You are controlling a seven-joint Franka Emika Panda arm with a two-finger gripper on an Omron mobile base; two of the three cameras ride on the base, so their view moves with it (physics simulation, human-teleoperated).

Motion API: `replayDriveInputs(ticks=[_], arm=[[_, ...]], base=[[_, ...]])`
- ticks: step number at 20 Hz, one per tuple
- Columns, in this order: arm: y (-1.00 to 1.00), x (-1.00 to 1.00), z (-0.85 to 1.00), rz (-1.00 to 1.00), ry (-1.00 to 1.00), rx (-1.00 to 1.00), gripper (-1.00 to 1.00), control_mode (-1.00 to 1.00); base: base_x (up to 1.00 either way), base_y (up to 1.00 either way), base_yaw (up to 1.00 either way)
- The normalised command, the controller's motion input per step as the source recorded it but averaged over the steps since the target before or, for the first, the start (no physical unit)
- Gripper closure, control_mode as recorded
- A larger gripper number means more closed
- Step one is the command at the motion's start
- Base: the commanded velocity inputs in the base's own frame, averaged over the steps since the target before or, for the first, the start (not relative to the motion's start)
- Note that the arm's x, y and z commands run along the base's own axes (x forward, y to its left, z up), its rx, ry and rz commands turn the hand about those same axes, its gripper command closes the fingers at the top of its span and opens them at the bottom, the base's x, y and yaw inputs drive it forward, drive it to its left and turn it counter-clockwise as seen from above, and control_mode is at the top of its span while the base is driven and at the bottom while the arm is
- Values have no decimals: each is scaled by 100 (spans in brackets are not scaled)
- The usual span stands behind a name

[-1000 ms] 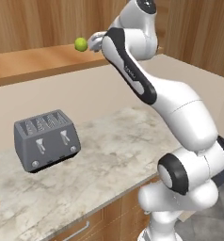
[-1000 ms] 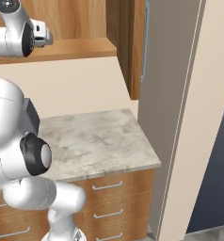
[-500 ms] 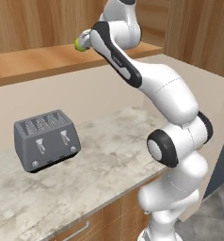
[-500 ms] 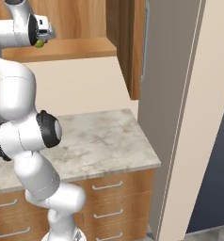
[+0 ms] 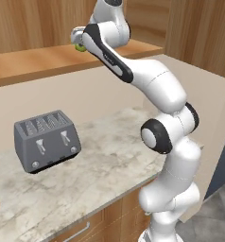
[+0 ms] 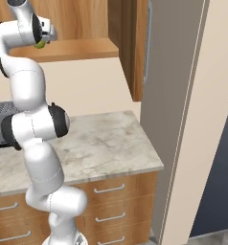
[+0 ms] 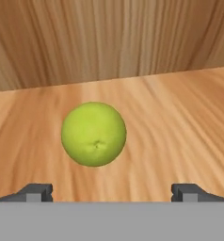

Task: Pick the pears from the cabinet and place them in one bowl. Pick the potato from the sink and place it in the other bowl.

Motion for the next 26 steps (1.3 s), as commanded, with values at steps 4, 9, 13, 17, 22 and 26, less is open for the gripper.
replayDriveInputs(ticks=[4, 9, 13, 17, 22, 26], arm=[[19, 22, -25, -4, -4, 10, -100, -100], [4, 63, -2, 1, -1, -1, -100, -100], [20, 57, 0, 1, 2, -3, -100, -100], [23, 13, -6, 0, 1, 0, 100, -100], [-2, -15, 0, -1, 0, 0, 100, -100], [2, -64, 0, -4, -13, 1, 100, -100]], base=[[0, 0, 0], [0, 0, 0], [0, 0, 0], [0, 0, 0], [0, 0, 0], [0, 0, 0]])
